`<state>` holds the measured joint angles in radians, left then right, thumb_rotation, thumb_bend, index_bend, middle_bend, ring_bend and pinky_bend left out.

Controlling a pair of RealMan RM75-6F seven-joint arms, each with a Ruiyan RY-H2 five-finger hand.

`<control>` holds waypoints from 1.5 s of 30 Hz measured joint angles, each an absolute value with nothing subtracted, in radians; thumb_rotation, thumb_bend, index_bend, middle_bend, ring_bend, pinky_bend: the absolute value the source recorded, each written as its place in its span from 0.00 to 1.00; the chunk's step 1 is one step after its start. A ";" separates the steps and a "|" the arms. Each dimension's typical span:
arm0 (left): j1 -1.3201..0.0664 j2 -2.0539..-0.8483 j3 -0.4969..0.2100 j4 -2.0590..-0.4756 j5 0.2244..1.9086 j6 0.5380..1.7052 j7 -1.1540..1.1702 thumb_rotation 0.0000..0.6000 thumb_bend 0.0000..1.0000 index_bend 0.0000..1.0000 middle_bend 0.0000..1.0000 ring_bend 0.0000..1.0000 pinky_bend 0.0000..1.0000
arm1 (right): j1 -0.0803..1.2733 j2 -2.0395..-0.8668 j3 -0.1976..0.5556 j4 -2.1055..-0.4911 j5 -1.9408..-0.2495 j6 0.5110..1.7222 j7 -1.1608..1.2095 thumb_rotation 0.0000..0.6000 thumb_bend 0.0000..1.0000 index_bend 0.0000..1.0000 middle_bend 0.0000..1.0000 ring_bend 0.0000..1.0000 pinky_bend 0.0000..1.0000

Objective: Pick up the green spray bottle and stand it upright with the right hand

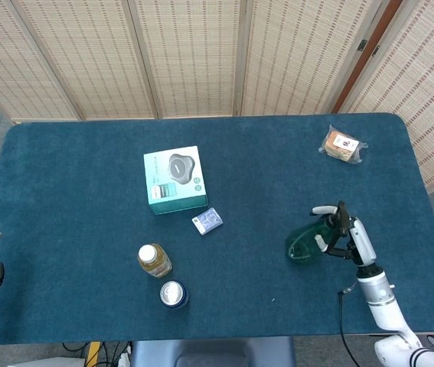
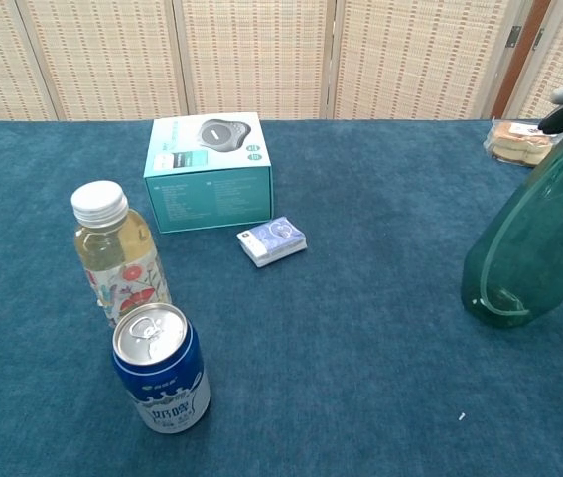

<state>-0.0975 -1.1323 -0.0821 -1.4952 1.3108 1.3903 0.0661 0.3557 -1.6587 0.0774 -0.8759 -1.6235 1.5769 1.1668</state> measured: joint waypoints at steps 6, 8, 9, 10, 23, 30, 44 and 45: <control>-0.100 -1.136 -0.087 -1.489 1.303 1.383 0.065 1.00 0.51 0.16 0.00 0.00 0.00 | 0.356 -1.642 0.077 -0.903 -1.626 1.586 1.156 1.00 0.24 0.25 0.32 0.22 0.33; -0.101 -1.137 -0.087 -1.489 1.304 1.382 0.068 1.00 0.51 0.16 0.00 0.00 0.00 | 0.355 -1.637 0.077 -0.915 -1.627 1.590 1.144 1.00 0.23 0.24 0.32 0.22 0.32; -0.101 -1.137 -0.087 -1.491 1.305 1.383 0.071 1.00 0.51 0.16 0.00 0.00 0.00 | 0.355 -1.635 0.077 -0.921 -1.628 1.592 1.139 1.00 0.23 0.24 0.31 0.22 0.32; -0.101 -1.137 -0.086 -1.493 1.306 1.385 0.073 1.00 0.51 0.16 0.00 0.00 0.00 | 0.355 -1.632 0.076 -0.928 -1.628 1.593 1.133 1.00 0.23 0.23 0.31 0.21 0.32; -0.107 -1.132 -0.089 -1.544 1.316 1.397 0.121 1.00 0.51 0.16 0.00 0.00 0.00 | 0.338 -1.592 0.057 -1.011 -1.638 1.601 1.066 1.00 0.21 0.09 0.16 0.09 0.18; -0.105 -1.124 -0.089 -1.573 1.323 1.413 0.140 1.00 0.51 0.16 0.00 0.00 0.00 | 0.319 -1.557 0.049 -1.070 -1.629 1.594 1.013 1.00 0.21 0.05 0.08 0.02 0.14; -0.106 -1.099 -0.097 -1.609 1.330 1.420 0.117 1.00 0.51 0.16 0.00 0.00 0.00 | 0.278 -1.363 -0.016 -1.245 -1.584 1.453 0.797 1.00 0.20 0.03 0.01 0.00 0.10; -0.107 -1.099 -0.098 -1.610 1.330 1.420 0.119 1.00 0.51 0.16 0.00 0.00 0.00 | 0.275 -1.345 -0.020 -1.262 -1.581 1.443 0.768 1.00 0.20 0.03 0.01 0.00 0.10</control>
<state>-0.1065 -1.0991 -0.0979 -1.6100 1.3298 1.4203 0.1186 0.2754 -1.3453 -0.0202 -1.2620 -1.5806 1.4431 0.7676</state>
